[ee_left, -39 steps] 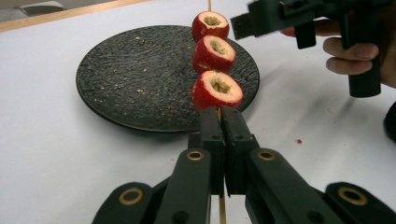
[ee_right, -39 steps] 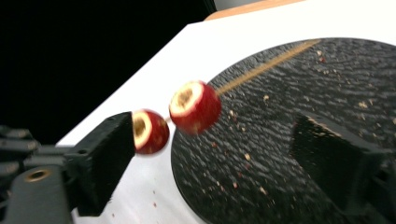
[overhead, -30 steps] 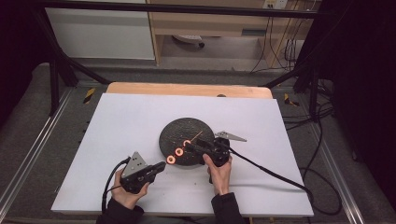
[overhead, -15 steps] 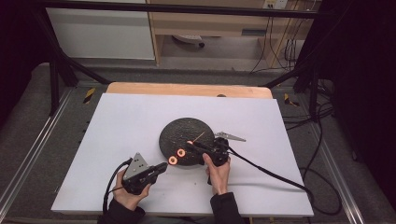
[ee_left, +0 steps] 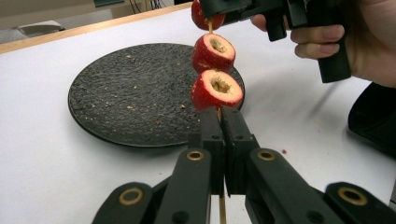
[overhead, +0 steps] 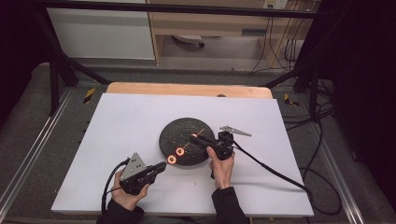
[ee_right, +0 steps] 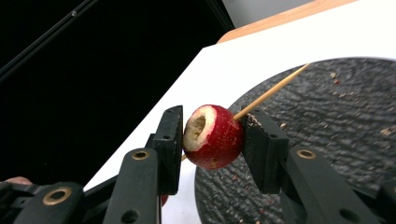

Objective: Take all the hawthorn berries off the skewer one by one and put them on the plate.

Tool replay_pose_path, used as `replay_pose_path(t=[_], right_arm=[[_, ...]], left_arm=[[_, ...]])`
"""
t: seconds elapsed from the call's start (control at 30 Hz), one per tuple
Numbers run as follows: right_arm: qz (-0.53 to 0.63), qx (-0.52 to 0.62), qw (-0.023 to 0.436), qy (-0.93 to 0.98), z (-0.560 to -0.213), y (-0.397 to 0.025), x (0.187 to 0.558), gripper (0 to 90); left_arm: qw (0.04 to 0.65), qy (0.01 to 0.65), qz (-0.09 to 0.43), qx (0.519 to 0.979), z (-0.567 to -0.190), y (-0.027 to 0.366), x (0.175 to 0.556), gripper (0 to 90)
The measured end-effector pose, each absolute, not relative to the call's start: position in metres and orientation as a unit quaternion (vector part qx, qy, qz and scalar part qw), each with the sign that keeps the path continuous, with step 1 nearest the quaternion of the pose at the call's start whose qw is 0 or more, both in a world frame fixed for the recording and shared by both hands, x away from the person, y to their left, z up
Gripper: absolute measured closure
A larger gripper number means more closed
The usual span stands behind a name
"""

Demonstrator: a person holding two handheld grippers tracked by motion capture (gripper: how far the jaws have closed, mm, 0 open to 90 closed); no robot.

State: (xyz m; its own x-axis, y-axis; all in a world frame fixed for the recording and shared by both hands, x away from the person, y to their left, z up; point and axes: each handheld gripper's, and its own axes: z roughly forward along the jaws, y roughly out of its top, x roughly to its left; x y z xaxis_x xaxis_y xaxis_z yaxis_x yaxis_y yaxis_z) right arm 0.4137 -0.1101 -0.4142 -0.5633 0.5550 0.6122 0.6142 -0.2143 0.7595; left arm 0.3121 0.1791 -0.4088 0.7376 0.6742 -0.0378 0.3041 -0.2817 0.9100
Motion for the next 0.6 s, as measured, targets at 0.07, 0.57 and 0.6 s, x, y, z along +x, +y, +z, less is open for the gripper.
replay_pose_path(t=[0.07,0.57,0.6], right_arm=[[-0.622,-0.470,0.020,-0.626,-0.412,-0.113,0.417,61.4],[-0.619,-0.485,-0.015,-0.617,-0.397,-0.130,0.439,61.5],[-0.619,-0.485,-0.016,-0.617,-0.396,-0.131,0.441,61.5]], left_arm=[[0.512,0.314,0.181,0.779,-0.409,0.180,0.312,88.2],[0.515,0.317,0.185,0.775,-0.407,0.186,0.312,88.3],[0.516,0.318,0.184,0.774,-0.407,0.186,0.312,88.3]])
